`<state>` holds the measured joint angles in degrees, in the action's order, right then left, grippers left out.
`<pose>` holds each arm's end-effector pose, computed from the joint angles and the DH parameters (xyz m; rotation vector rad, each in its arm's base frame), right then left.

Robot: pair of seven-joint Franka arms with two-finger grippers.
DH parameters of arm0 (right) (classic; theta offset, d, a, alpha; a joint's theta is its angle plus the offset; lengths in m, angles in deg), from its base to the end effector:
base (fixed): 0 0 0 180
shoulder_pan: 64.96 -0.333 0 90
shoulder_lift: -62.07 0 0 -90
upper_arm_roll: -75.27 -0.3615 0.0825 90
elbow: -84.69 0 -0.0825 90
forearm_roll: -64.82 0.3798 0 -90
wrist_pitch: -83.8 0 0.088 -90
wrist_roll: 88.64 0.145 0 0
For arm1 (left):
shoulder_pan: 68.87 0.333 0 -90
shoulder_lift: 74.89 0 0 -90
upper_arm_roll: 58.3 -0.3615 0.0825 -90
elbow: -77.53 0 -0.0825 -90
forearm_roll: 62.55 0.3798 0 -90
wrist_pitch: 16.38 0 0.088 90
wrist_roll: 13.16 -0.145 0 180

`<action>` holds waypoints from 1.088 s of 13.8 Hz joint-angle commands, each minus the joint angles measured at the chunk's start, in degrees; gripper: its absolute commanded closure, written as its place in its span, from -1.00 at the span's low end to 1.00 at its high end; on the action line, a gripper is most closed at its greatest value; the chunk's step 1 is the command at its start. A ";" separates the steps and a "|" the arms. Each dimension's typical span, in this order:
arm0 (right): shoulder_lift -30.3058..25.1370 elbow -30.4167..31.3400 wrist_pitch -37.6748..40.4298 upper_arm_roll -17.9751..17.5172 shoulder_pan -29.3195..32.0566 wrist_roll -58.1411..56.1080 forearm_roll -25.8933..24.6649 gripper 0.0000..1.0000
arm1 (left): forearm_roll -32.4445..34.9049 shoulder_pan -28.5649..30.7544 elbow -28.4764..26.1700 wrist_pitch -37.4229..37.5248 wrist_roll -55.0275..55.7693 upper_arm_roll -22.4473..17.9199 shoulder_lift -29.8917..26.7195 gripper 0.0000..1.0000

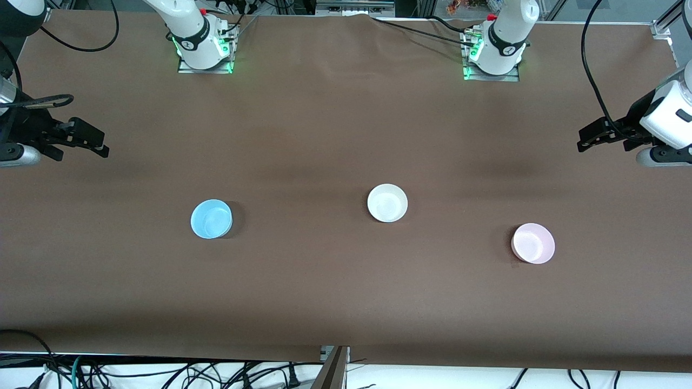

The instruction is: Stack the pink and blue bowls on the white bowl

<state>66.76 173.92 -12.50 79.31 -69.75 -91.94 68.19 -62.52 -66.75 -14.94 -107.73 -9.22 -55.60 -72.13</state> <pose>0.5901 0.0173 0.6020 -3.0873 -0.1016 -0.0663 0.5635 -0.0050 0.5871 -3.1375 -0.0919 0.1063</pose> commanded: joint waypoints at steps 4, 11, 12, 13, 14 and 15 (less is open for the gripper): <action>0.15 -0.73 0.85 0.01 -0.04 0.05 -0.38 -0.99 | 0.15 0.34 1.86 1.26 -0.86 -0.16 2.43 -1.00; 0.58 -0.73 0.94 0.01 -0.04 -0.12 -0.38 -0.98 | 0.41 0.60 1.77 1.35 -1.22 -0.68 3.22 -1.00; 0.68 -0.73 0.94 0.01 0.04 -0.04 -0.21 -0.99 | 0.50 1.30 1.51 2.05 -2.26 -0.68 3.22 -1.00; 0.68 -0.73 0.94 0.01 -0.04 0.05 -0.38 -0.98 | 0.50 2.35 1.59 2.49 -4.45 -0.77 3.39 -1.00; 0.68 -0.82 0.94 0.01 -0.04 0.05 -0.30 -0.99 | 0.59 2.88 1.77 2.32 -6.38 -0.77 4.18 -1.00; 0.59 -0.82 0.94 0.01 0.04 0.14 -0.21 -0.99 | 0.76 3.84 1.77 1.88 -7.88 -0.86 5.49 -1.00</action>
<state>67.22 173.92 -12.32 79.31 -69.75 -91.94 68.19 -62.46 -64.44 -14.93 -106.72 -13.04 -56.27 -69.12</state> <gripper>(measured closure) 0.004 0.000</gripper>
